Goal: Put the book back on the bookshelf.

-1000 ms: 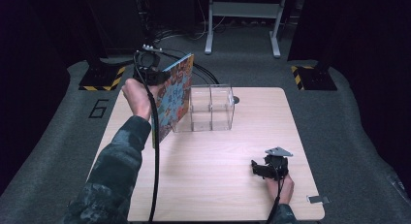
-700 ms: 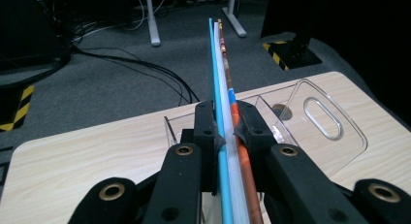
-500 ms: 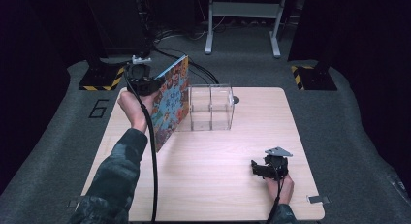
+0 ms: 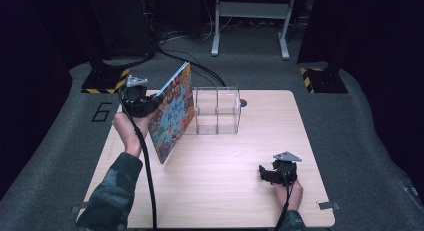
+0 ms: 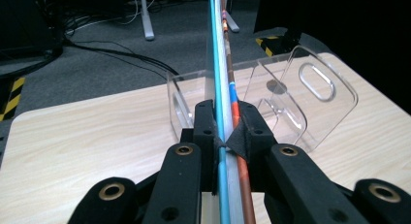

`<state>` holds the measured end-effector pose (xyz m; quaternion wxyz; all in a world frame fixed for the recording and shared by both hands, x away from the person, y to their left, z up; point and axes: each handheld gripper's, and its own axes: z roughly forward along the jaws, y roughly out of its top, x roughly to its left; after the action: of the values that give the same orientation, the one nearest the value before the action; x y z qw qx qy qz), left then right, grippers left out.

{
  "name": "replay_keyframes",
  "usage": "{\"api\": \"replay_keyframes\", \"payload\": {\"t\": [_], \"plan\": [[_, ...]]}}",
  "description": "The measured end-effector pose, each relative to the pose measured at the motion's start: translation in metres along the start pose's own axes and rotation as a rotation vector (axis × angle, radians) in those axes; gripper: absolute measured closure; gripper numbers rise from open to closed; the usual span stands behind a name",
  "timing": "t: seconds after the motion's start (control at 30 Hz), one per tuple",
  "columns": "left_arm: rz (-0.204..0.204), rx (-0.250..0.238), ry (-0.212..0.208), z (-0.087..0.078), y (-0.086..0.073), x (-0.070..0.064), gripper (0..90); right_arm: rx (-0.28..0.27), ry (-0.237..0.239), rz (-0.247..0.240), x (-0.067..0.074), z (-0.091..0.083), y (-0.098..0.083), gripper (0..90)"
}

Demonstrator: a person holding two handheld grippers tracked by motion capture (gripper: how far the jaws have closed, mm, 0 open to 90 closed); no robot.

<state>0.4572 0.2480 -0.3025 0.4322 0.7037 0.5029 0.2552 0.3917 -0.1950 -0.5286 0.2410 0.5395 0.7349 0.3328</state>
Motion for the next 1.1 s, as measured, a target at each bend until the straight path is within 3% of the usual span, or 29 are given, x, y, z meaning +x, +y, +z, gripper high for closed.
{"api": "replay_keyframes", "payload": {"t": [0.17, 0.4, 0.53, 0.7, 0.93, 1.1], "plan": [[-0.012, 0.003, -0.017, -0.007, -0.015, 0.008, 80.5, 0.0, 0.001, -0.001, 0.0, 0.0, 0.0, 14.9], [0.008, 0.019, -0.042, -0.009, -0.016, 0.008, 79.7, 0.001, 0.001, 0.0, 0.0, 0.0, 0.0, 14.9], [0.029, 0.058, -0.077, -0.008, -0.01, 0.01, 72.2, 0.002, 0.004, 0.001, 0.0, 0.0, 0.0, 15.0], [0.07, 0.103, -0.092, -0.005, -0.003, 0.009, 65.9, 0.002, 0.004, 0.001, 0.0, 0.0, 0.0, 15.0], [0.145, 0.194, -0.098, 0.003, 0.014, 0.011, 64.9, 0.004, 0.003, 0.0, 0.0, 0.0, 0.0, 15.0], [0.168, 0.247, -0.102, 0.012, 0.031, 0.011, 65.9, 0.003, 0.004, 0.003, 0.0, 0.0, 0.0, 15.0]]}}
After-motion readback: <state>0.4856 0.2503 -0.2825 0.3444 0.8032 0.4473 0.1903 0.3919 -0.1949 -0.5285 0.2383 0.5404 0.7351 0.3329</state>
